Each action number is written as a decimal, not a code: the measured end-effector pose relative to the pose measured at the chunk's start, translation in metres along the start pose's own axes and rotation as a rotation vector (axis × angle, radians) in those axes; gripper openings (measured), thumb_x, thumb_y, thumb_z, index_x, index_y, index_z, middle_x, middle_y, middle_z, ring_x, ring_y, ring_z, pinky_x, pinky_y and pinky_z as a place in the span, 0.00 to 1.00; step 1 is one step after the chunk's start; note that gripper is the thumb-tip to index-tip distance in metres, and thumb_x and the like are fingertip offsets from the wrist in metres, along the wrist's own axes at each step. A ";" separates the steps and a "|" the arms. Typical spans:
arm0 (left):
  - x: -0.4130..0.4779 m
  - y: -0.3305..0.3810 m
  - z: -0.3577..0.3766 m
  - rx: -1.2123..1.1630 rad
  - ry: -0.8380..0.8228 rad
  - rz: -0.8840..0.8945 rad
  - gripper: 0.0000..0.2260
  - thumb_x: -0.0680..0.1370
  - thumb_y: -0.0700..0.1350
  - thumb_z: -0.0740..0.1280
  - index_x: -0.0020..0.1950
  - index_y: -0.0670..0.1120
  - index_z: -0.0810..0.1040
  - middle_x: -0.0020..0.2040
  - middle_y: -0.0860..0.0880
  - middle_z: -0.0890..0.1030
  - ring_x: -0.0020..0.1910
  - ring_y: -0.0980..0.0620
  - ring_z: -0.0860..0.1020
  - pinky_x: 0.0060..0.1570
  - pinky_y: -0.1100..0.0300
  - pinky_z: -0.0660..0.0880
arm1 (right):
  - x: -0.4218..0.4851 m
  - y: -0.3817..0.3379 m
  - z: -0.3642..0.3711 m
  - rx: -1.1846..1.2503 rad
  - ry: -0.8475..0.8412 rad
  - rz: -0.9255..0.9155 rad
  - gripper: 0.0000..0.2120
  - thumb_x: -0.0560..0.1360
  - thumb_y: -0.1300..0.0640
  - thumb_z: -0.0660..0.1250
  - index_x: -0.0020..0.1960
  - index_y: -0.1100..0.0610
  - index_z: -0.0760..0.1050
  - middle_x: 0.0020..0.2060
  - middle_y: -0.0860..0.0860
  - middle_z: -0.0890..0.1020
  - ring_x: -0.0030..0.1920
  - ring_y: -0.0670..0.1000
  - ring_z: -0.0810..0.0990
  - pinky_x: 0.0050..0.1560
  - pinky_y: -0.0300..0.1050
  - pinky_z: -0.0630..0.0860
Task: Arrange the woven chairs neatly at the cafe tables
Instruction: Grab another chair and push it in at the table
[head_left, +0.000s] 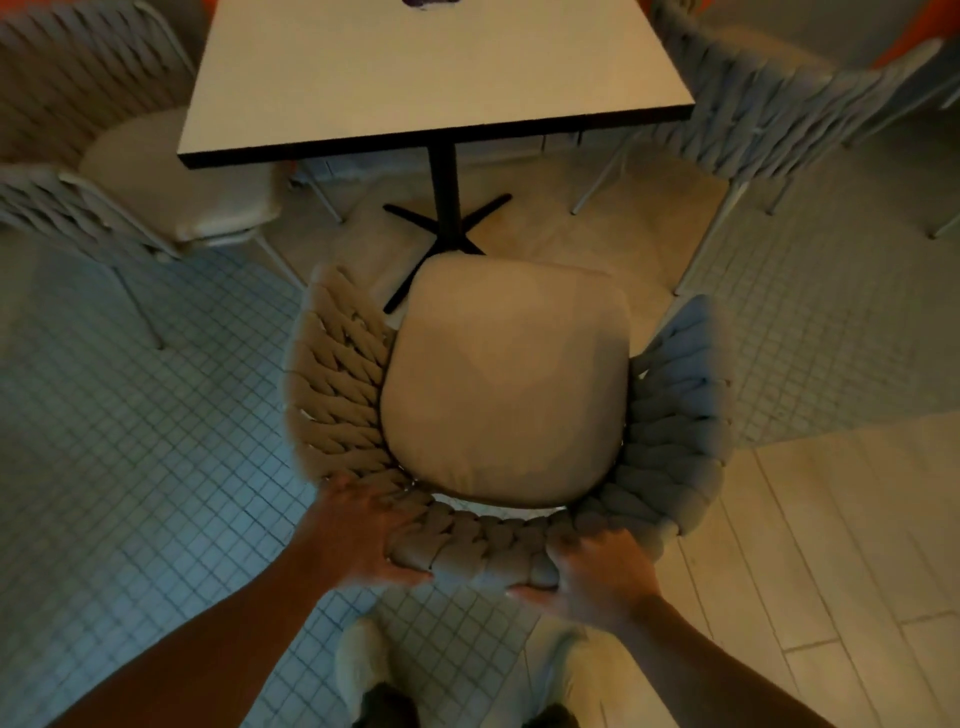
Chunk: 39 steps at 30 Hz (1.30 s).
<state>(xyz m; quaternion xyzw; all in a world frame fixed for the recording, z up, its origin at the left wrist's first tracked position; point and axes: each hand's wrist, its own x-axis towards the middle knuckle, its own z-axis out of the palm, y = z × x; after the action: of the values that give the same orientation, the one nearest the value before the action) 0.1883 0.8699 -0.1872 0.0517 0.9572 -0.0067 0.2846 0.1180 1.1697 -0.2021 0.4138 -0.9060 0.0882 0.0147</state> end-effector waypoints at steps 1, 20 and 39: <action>0.001 0.008 0.002 -0.002 0.009 -0.011 0.53 0.58 0.87 0.39 0.79 0.64 0.58 0.78 0.58 0.67 0.76 0.50 0.65 0.71 0.45 0.56 | -0.002 0.009 -0.001 0.000 -0.022 0.006 0.30 0.62 0.22 0.64 0.33 0.51 0.78 0.24 0.46 0.76 0.23 0.49 0.76 0.20 0.39 0.70; 0.023 0.062 0.004 -0.031 0.187 -0.076 0.48 0.61 0.86 0.44 0.72 0.63 0.71 0.65 0.57 0.81 0.65 0.50 0.77 0.63 0.47 0.70 | -0.003 0.077 -0.007 -0.004 -0.088 -0.056 0.32 0.62 0.22 0.62 0.28 0.52 0.76 0.23 0.46 0.77 0.25 0.50 0.78 0.26 0.37 0.69; 0.042 0.122 0.013 -0.163 0.501 -0.099 0.36 0.66 0.83 0.55 0.40 0.54 0.86 0.42 0.56 0.86 0.35 0.52 0.84 0.44 0.53 0.81 | -0.008 0.128 -0.010 0.026 -0.026 -0.291 0.29 0.64 0.26 0.66 0.36 0.53 0.79 0.28 0.47 0.79 0.27 0.51 0.78 0.24 0.41 0.73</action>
<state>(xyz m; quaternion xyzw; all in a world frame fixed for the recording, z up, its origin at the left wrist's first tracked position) 0.1731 0.9942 -0.2185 -0.0183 0.9966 0.0695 0.0415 0.0263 1.2593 -0.2117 0.5418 -0.8354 0.0916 0.0102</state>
